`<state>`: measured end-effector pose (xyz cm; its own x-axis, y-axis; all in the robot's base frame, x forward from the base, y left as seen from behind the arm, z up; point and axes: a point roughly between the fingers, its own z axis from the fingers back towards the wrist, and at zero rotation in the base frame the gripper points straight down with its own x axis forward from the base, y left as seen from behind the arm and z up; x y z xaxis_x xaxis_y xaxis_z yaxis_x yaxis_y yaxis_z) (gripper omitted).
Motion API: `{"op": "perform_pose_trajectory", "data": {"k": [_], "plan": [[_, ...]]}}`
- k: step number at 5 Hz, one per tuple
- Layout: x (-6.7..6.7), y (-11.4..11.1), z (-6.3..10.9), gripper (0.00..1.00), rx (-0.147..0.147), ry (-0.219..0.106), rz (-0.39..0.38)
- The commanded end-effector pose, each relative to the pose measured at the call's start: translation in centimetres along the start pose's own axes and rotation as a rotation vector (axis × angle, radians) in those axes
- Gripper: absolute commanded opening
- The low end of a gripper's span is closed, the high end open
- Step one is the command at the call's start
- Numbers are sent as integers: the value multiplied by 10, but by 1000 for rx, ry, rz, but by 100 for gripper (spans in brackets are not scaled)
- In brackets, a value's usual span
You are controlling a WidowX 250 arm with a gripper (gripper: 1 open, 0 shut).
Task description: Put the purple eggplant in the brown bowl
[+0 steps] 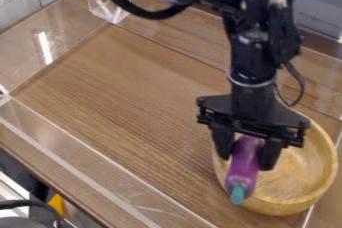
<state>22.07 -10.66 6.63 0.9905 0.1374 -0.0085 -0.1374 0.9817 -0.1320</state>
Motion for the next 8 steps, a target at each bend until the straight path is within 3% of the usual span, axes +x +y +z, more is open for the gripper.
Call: {"op": "perform_pose_trajectory", "data": {"k": [1, 3, 8], "plan": [[4, -6, -2, 0, -16, -42, -4], [8, -11, -12, 0, -27, -62, -3], [3, -13, -13, 0, -48, -60, 19]]}}
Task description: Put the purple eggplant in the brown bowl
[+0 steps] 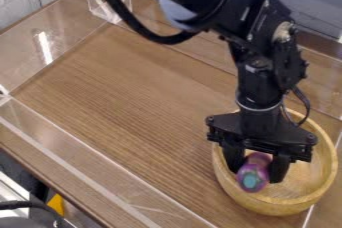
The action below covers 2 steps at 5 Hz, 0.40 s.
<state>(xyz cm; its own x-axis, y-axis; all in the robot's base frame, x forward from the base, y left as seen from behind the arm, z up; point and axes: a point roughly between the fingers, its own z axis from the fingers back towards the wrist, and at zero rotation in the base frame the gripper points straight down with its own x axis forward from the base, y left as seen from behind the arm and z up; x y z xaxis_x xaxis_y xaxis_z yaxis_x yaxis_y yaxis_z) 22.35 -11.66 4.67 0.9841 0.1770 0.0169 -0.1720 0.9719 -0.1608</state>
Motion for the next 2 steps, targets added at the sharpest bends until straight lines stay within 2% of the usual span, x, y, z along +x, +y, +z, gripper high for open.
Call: {"op": "perform_pose_trajectory", "data": {"k": [1, 2], "plan": [[0, -6, 8, 0, -23, -27, -12], [-1, -6, 9, 0, -24, -24, -8]]}}
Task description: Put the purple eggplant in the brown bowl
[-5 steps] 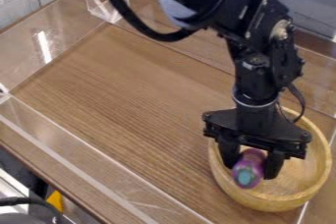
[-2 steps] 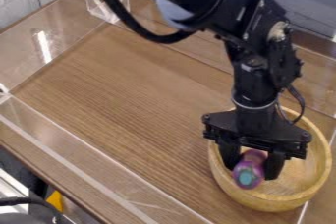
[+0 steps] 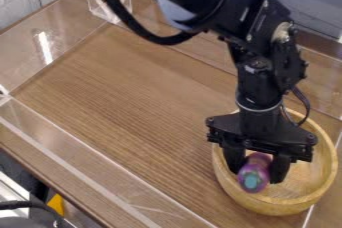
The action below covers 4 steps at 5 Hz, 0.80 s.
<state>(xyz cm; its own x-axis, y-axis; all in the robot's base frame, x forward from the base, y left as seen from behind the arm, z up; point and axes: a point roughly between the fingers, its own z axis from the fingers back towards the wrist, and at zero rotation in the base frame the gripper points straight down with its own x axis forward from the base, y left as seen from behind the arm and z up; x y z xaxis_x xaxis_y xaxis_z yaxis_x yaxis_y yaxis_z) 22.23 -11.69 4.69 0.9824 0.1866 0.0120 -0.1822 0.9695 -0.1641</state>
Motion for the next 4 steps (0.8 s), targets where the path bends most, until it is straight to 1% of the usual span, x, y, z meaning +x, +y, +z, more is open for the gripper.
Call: {"op": "perform_pose_trajectory", "data": {"k": [1, 4], "plan": [[-1, -6, 9, 0, -22, -25, -15], [-5, -6, 11, 0, -23, -14, -4]]}}
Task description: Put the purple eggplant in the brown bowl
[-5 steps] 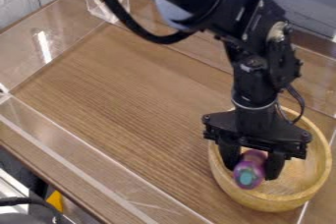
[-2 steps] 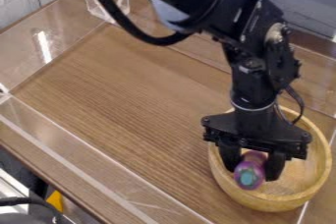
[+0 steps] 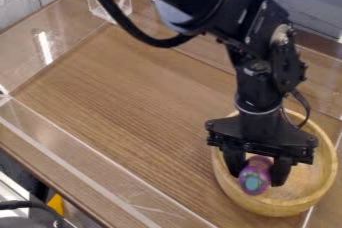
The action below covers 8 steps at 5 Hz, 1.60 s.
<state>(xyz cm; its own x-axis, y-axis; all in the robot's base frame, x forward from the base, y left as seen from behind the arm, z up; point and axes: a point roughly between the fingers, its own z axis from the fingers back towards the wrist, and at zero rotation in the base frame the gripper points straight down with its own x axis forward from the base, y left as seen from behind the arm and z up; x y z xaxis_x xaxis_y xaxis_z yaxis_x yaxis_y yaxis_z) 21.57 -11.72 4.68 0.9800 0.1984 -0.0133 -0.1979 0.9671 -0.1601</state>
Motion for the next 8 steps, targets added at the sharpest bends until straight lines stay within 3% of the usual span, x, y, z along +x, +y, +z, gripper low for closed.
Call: {"op": "perform_pose_trajectory", "data": {"k": [1, 8], "plan": [[1, -6, 12, 100, -18, -31, -18], [10, 19, 31, 100, 54, -62, 16]]}}
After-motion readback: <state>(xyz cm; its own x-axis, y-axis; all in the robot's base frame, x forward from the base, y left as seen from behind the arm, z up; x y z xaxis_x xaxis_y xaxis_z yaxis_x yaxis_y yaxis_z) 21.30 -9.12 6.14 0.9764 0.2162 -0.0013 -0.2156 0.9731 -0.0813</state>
